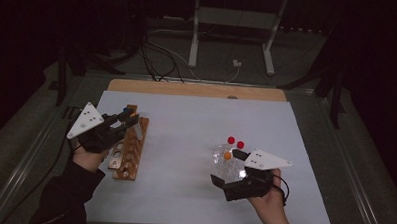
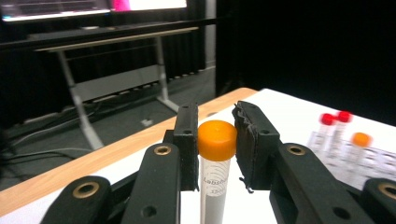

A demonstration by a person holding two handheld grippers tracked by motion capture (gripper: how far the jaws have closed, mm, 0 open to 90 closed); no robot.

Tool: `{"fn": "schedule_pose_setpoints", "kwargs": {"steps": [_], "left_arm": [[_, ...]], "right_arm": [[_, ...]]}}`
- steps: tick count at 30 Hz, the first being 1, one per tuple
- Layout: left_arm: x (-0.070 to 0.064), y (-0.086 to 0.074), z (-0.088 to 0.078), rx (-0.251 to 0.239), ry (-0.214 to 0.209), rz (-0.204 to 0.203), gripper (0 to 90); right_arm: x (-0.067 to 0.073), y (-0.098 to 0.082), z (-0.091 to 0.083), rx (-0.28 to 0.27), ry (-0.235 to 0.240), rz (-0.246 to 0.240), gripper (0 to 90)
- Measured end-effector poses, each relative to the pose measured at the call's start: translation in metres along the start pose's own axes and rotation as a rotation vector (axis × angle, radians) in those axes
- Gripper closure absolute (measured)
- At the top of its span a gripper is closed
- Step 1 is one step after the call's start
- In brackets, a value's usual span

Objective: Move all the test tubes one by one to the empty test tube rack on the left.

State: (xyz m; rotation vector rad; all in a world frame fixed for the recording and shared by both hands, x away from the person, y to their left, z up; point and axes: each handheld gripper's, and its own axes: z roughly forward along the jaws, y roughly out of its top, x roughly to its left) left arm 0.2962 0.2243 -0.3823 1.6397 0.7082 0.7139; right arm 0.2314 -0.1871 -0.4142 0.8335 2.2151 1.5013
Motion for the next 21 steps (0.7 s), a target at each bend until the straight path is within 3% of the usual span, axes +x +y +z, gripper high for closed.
{"fn": "schedule_pose_setpoints", "kwargs": {"steps": [3, 11, 13, 16, 21], "left_arm": [[0.008, -0.004, 0.0, 0.005, 0.067, 0.005, 72.4], [0.028, -0.02, 0.004, -0.004, 0.168, -0.045, 72.4], [0.03, -0.026, 0.007, 0.009, 0.206, -0.035, 72.4], [0.035, -0.035, 0.012, 0.027, 0.228, -0.053, 72.4], [0.041, -0.047, 0.018, 0.076, 0.229, -0.104, 72.4]], "right_arm": [[0.0, -0.001, 0.0, 0.002, -0.004, -0.005, 0.0], [0.0, -0.001, -0.001, 0.007, -0.009, -0.013, 0.0], [0.0, -0.002, 0.0, 0.007, -0.011, -0.017, 0.0], [0.0, -0.002, 0.0, 0.009, -0.015, -0.023, 0.0], [-0.001, -0.002, -0.001, 0.009, -0.018, -0.024, 0.0]]}}
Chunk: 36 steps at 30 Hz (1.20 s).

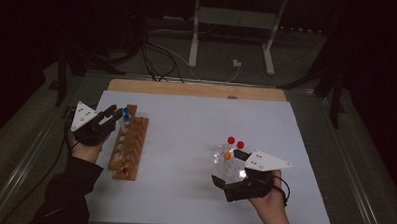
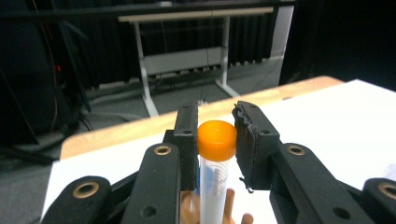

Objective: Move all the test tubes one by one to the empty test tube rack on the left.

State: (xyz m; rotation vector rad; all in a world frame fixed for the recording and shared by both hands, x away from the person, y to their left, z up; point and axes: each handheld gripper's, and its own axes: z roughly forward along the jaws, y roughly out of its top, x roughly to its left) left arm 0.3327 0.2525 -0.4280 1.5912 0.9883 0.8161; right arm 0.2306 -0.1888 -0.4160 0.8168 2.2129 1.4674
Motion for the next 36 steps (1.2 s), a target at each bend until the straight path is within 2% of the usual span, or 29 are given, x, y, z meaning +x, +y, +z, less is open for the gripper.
{"fn": "schedule_pose_setpoints", "kwargs": {"steps": [3, 7, 12, 24, 27, 28, 30, 32, 36], "left_arm": [[0.002, -0.007, 0.005, 0.037, -0.005, -0.025, 72.4], [0.002, -0.016, 0.009, 0.087, -0.014, -0.037, 72.4], [-0.001, -0.024, 0.014, 0.131, -0.008, -0.026, 72.4], [-0.003, -0.025, 0.014, 0.162, -0.003, -0.03, 72.1], [-0.002, -0.025, 0.014, 0.169, -0.023, -0.043, 71.0], [-0.001, -0.026, 0.013, 0.166, -0.036, -0.049, 69.1], [-0.002, -0.024, 0.011, 0.16, -0.037, -0.04, 56.3], [-0.003, -0.021, 0.006, 0.139, -0.047, -0.046, 45.1], [-0.01, -0.012, -0.003, 0.101, -0.087, -0.034, 19.4]], "right_arm": [[0.0, -0.001, 0.0, 0.003, 0.0, 0.004, 0.0], [0.0, -0.001, 0.0, 0.006, 0.002, 0.006, 0.0], [0.0, -0.001, 0.0, 0.01, 0.005, 0.004, 0.0], [-0.001, 0.0, -0.001, 0.001, 0.005, -0.012, 0.0], [-0.003, 0.0, -0.003, -0.041, 0.021, -0.027, 0.0], [-0.005, 0.0, -0.004, -0.058, 0.027, -0.035, 0.0], [-0.006, -0.001, -0.006, -0.113, -0.002, -0.083, 0.0], [-0.007, -0.001, -0.008, -0.14, -0.017, -0.116, 0.0], [-0.014, -0.001, -0.01, -0.121, -0.026, -0.103, 0.0]]}}
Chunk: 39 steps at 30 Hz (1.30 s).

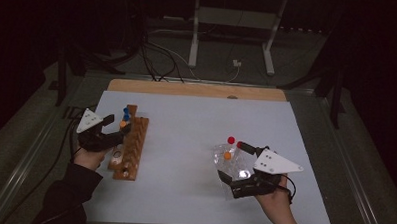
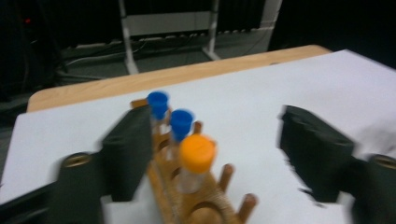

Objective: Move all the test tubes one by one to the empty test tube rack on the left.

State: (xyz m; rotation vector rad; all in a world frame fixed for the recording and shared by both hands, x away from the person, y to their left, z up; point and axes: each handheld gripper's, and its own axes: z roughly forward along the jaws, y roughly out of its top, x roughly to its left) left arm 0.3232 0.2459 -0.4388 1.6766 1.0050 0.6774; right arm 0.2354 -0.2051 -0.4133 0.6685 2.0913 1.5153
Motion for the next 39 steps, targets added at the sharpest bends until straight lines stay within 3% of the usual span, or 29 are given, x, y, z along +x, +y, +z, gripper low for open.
{"fn": "schedule_pose_setpoints", "kwargs": {"steps": [4, 6, 9, 17, 23, 26, 32, 39], "left_arm": [[-0.018, 0.006, -0.007, -0.011, -0.069, 0.054, 11.6], [-0.028, 0.008, -0.008, -0.014, -0.128, 0.078, 6.9], [-0.043, 0.009, -0.008, -0.008, -0.205, 0.088, 3.2], [-0.071, 0.006, -0.005, 0.008, -0.331, 0.095, 2.4], [-0.082, 0.006, -0.006, 0.017, -0.375, 0.116, 2.4], [-0.085, 0.006, -0.006, 0.015, -0.384, 0.124, 2.4], [-0.088, 0.007, -0.006, 0.02, -0.393, 0.131, 2.4], [-0.09, 0.008, -0.005, 0.03, -0.404, 0.144, 2.4]], "right_arm": [[-0.006, -0.005, 0.002, 0.054, -0.027, 0.009, 0.0], [-0.009, -0.009, 0.005, 0.08, -0.026, 0.017, 6.1], [-0.014, -0.015, 0.008, 0.116, -0.03, 0.041, 6.1], [-0.02, -0.026, 0.011, 0.187, -0.038, 0.081, 6.1], [-0.024, -0.033, 0.017, 0.262, -0.063, 0.115, 9.9], [-0.025, -0.038, 0.021, 0.309, -0.076, 0.134, 17.7], [-0.025, -0.043, 0.029, 0.409, -0.103, 0.117, 31.2], [-0.029, -0.046, 0.039, 0.46, -0.091, 0.124, 46.2]]}}
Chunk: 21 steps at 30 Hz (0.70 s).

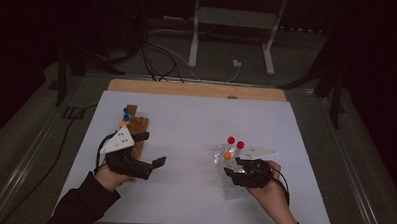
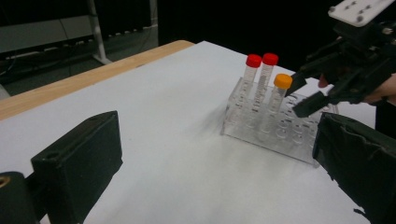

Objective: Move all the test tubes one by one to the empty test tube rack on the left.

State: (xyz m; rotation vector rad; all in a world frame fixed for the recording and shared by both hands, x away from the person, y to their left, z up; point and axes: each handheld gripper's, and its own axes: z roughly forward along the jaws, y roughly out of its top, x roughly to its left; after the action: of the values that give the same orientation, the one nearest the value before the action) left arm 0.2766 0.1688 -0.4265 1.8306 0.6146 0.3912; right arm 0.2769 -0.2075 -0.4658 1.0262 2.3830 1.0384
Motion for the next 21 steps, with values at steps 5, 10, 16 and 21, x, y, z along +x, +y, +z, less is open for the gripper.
{"fn": "schedule_pose_setpoints", "kwargs": {"steps": [5, 10, 16, 21], "left_arm": [[-0.001, 0.0, 0.001, 0.006, -0.007, 0.009, 2.4], [-0.001, 0.0, 0.002, 0.006, -0.012, 0.007, 2.5], [-0.002, 0.0, 0.003, 0.007, -0.012, 0.01, 2.5], [-0.002, 0.0, 0.003, 0.008, -0.016, 0.009, 2.5]], "right_arm": [[-0.001, 0.003, 0.003, -0.007, 0.003, 0.0, 53.6], [0.0, 0.007, 0.007, -0.016, 0.009, -0.007, 63.5], [0.003, 0.011, 0.012, -0.012, 0.004, -0.027, 71.0], [0.003, 0.011, 0.011, -0.014, -0.003, -0.025, 74.1]]}}
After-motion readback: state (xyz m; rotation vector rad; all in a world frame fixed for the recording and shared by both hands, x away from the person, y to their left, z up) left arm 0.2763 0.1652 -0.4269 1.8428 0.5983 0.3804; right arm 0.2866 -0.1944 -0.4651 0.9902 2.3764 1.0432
